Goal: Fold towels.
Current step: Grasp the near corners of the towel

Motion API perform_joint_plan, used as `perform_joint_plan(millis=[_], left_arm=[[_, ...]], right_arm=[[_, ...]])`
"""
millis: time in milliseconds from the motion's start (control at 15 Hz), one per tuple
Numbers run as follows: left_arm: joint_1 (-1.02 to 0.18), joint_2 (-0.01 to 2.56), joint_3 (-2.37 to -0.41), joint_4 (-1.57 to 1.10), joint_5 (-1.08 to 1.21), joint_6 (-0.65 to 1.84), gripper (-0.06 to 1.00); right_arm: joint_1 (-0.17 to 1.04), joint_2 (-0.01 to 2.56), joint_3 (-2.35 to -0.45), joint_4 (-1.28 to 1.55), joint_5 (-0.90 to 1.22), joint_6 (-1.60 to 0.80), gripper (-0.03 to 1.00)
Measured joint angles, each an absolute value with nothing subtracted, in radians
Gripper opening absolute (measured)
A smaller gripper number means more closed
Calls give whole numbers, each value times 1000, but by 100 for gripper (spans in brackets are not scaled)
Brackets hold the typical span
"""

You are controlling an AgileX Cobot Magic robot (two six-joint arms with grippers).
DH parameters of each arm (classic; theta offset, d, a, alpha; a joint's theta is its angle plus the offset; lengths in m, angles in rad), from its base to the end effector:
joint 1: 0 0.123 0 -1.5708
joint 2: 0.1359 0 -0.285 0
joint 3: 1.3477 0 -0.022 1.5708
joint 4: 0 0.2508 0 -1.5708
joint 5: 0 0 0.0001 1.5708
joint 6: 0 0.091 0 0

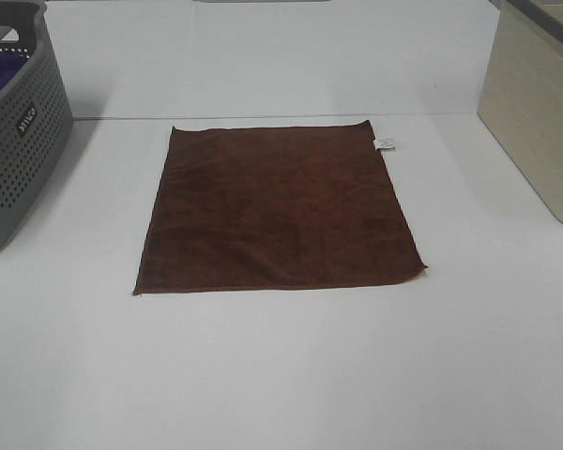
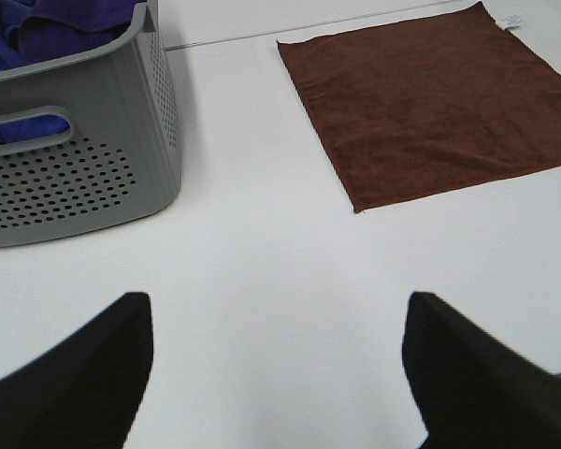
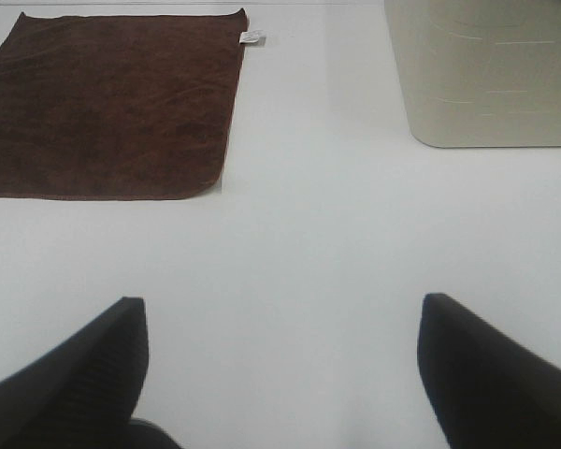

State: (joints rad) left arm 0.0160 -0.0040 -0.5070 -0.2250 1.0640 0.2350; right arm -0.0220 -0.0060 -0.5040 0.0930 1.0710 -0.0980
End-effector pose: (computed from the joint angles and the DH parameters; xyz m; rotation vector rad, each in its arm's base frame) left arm -0.0072 -0.0179 0.2806 0.2327 2.0046 -0.1097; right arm -0.0067 0.0076 0.2778 -0.0830 2.0396 0.0362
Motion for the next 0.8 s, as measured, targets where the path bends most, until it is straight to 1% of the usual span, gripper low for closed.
perform_joint_plan(millis=[800], left_arm=[[16, -4, -507, -225, 1064, 235, 71]], right_arm=[[-22, -6, -504, 93, 1071, -98, 75]])
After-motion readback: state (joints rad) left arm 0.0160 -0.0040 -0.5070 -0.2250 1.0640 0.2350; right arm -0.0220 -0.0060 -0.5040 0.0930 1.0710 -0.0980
